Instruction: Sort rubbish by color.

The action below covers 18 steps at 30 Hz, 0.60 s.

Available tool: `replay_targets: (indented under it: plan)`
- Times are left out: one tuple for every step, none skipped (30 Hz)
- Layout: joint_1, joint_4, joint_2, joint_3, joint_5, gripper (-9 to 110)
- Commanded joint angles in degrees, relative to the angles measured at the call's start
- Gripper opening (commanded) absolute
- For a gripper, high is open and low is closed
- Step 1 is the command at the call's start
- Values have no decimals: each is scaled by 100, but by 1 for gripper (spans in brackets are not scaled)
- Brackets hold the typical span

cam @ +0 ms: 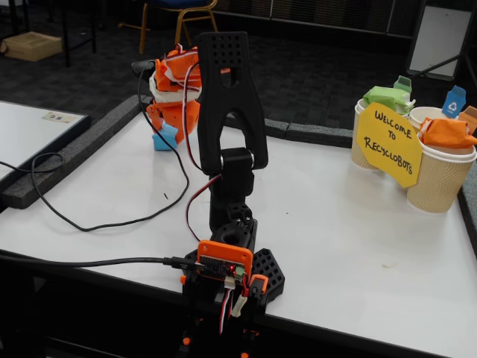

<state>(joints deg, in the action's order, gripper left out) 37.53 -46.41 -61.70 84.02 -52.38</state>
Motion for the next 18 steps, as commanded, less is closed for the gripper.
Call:
replay_targets:
  plan:
    - [62,-9,-132,-527,105,0]
    - [62,-79,-141,-598,105,0]
    - [53,-211,-158,-738,105,0]
    - [53,-369,-193,-896,105,0]
    - [44,-510,-290,-1037,105,0]
    - [35,-598,-439,-1107,105,0]
    - [26,-677,-668,-1116,105,0]
    - [26,-782,-923,-1116,105,0]
    - [18,-932,-1204,-1090,105,0]
    - [18,-1081,-1494,-1037,105,0]
    - [18,-1204,-1793,-949,105,0]
    - [0,-1327,-2118,-844,105,0]
    - [-18,-1450,-2408,-729,105,0]
    - [-62,-1564,-2733,-598,105,0]
    - [-114,-1661,-3023,-457,105,0]
    - [-202,-1749,-3305,-334,105,0]
    - [-316,-1784,-3586,-167,114,0]
    - [-448,-1784,-3894,44,114,0]
